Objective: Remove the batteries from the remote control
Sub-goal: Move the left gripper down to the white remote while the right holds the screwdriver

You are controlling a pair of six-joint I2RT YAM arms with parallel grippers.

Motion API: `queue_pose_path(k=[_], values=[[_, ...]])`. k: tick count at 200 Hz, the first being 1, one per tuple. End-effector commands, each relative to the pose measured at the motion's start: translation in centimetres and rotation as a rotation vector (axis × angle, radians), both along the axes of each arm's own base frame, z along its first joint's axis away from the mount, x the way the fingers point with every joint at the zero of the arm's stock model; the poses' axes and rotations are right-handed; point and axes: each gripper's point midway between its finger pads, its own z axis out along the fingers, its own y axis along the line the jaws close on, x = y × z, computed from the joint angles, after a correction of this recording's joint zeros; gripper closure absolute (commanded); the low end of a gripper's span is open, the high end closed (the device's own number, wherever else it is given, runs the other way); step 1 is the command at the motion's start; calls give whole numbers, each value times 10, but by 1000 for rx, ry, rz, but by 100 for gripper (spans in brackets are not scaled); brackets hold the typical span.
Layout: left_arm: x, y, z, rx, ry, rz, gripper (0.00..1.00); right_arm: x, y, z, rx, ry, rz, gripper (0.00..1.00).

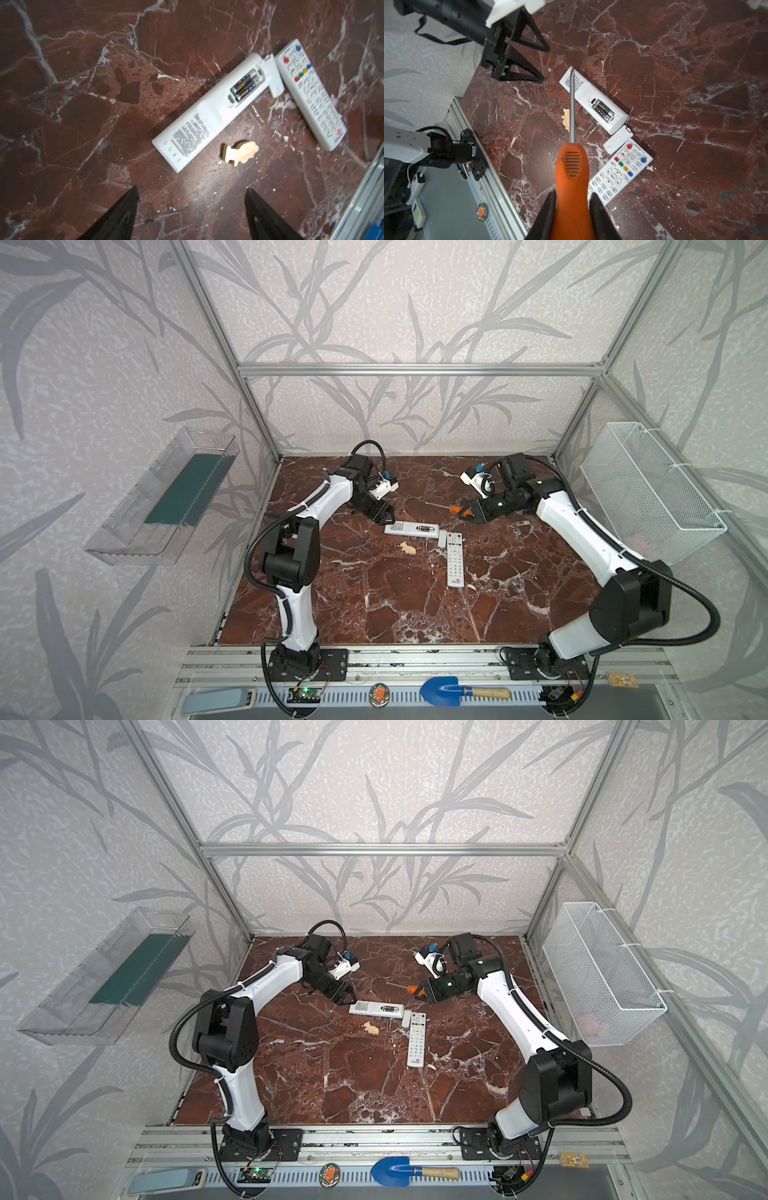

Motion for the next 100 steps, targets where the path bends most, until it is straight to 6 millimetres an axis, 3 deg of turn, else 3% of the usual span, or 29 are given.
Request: queue_pose_path(k=[1, 45, 100], values=[[-7, 5, -18, 79, -36, -233, 23, 3, 8, 27, 33, -172, 92, 100], [-11, -5, -41, 88, -93, -369, 27, -3, 12, 23, 39, -152, 107, 100], [6, -10, -55, 118, -171, -413, 23, -8, 18, 19, 53, -127, 121, 100]])
